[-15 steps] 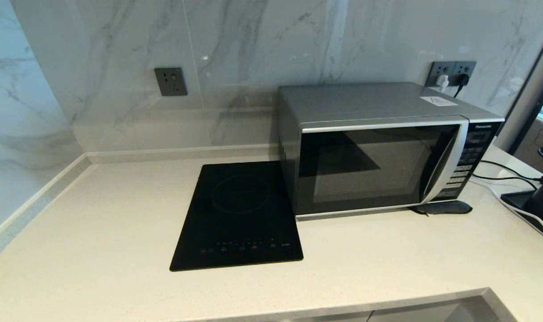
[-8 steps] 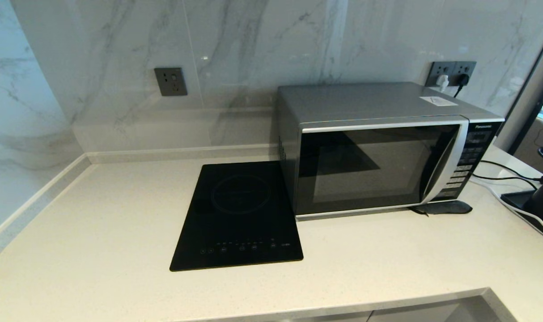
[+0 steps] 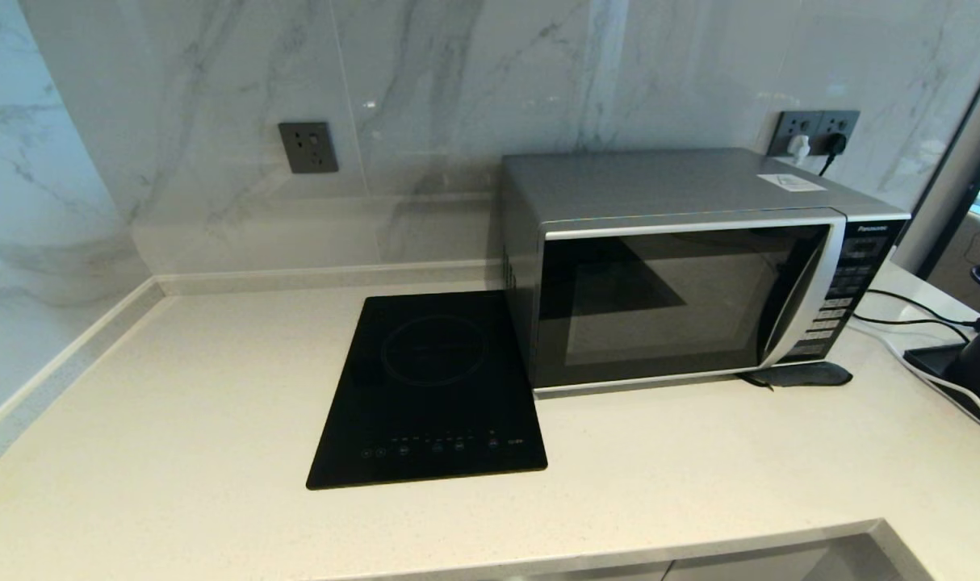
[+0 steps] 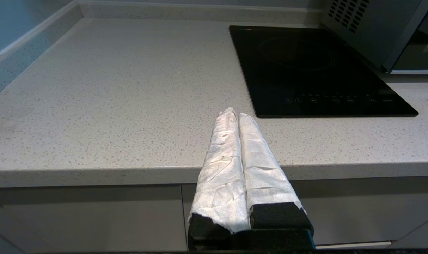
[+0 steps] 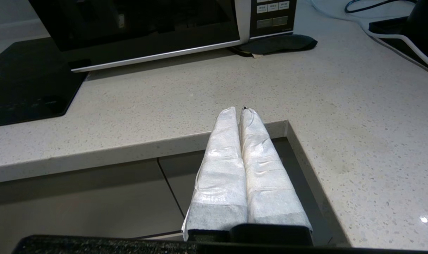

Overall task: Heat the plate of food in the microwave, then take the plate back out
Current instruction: Open the microwave oven

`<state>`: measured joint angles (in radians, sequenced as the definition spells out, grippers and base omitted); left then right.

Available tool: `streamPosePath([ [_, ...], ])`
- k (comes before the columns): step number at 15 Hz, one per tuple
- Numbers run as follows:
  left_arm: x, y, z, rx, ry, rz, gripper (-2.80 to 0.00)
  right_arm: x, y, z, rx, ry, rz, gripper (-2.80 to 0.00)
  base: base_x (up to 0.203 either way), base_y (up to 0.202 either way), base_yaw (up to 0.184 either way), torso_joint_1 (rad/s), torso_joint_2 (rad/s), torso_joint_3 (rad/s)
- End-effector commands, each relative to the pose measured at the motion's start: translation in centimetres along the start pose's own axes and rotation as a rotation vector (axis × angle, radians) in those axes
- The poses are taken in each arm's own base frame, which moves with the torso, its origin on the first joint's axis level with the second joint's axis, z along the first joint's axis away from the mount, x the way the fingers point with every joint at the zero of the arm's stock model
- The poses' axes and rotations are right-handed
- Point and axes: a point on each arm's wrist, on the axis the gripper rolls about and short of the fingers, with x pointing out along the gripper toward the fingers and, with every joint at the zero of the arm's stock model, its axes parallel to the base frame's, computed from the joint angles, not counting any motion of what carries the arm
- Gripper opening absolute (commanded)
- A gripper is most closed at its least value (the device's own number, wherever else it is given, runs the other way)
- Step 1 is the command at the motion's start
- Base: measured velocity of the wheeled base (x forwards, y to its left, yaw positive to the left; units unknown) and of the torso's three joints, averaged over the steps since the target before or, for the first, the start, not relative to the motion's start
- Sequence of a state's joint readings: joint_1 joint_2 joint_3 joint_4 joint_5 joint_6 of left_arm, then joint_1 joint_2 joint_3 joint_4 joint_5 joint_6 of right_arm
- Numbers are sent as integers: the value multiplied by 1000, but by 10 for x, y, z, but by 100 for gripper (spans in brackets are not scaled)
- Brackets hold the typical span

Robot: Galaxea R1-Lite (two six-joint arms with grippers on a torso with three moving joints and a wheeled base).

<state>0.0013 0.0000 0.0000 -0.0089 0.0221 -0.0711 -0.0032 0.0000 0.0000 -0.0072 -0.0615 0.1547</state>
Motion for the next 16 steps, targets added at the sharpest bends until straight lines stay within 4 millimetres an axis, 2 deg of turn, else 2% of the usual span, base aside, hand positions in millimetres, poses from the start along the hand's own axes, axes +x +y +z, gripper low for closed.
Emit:
streamPosePath([
  [1,0,0,0,-1,1,1,-280,0,0,-1,0,3,1,-280,0,0,0,0,0,0],
  [5,0,0,0,-1,1,1,-280,0,0,-1,-12,9,0,-280,0,0,0,0,0,0],
  [7,0,0,0,-1,1,2,-280,-1,1,5,-7,-18,4,-280,0,0,0,0,0,0],
  [10,0,0,0,-1,1,1,-280,-12,9,58,18,-92,32,-280,0,0,0,0,0,0],
  [12,0,0,0,-1,1,2,-280,-3,16,103,92,-70,36,-280,0,0,0,0,0,0],
  [14,0,0,0,-1,1,1,-280,22,25,153,164,-33,14,-280,0,0,0,0,0,0],
  [16,0,0,0,-1,1,1,-280,56,33,197,205,-23,-38,-280,0,0,0,0,0,0],
])
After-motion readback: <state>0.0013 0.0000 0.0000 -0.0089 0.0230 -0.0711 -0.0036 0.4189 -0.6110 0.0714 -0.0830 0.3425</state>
